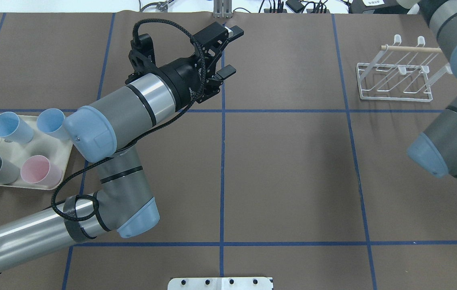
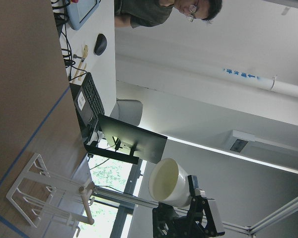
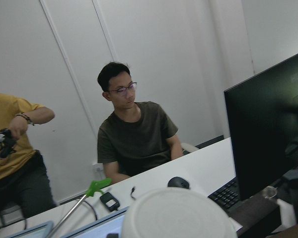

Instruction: Transfer IKEA cup to right arm and place on rack

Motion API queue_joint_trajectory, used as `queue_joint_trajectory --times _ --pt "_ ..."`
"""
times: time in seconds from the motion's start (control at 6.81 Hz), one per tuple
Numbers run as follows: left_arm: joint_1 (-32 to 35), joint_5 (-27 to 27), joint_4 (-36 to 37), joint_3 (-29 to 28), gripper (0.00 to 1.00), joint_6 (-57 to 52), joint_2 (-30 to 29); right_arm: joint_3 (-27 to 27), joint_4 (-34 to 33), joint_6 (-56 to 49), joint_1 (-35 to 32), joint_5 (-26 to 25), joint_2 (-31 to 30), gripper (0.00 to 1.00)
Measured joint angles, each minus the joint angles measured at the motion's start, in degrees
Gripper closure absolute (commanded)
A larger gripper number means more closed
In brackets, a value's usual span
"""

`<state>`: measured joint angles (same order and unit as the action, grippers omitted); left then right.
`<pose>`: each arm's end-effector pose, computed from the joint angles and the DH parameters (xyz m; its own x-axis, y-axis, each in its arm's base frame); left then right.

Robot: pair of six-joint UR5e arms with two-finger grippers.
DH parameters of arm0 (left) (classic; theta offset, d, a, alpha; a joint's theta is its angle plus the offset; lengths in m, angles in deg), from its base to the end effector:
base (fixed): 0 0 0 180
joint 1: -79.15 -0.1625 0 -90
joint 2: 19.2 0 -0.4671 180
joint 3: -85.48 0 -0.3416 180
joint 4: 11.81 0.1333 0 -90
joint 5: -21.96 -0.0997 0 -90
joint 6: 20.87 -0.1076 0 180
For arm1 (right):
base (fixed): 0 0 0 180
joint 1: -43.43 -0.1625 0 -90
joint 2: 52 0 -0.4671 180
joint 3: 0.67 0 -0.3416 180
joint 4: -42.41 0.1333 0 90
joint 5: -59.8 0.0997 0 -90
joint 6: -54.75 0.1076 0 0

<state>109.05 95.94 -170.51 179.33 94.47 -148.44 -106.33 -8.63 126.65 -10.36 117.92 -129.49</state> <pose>0.4423 -0.4424 0.1599 -0.5910 -0.1347 -0.7954 0.4961 0.7168 -0.4900 -0.1569 -0.5361 0.4009 0.5204 0.2642 0.8120 -0.8532 0.2010 0.4814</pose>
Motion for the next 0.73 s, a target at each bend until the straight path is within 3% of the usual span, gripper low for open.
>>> queue_joint_trajectory --times 0.29,0.73 --pt "0.23 -0.05 8.79 4.88 0.00 -6.67 2.01 -1.76 -2.43 -12.73 0.05 -8.72 -9.07 1.00" --pt "0.28 0.01 18.53 11.75 0.00 -13.12 5.82 -1.39 -2.74 -17.05 2.49 -14.09 -13.76 1.00"
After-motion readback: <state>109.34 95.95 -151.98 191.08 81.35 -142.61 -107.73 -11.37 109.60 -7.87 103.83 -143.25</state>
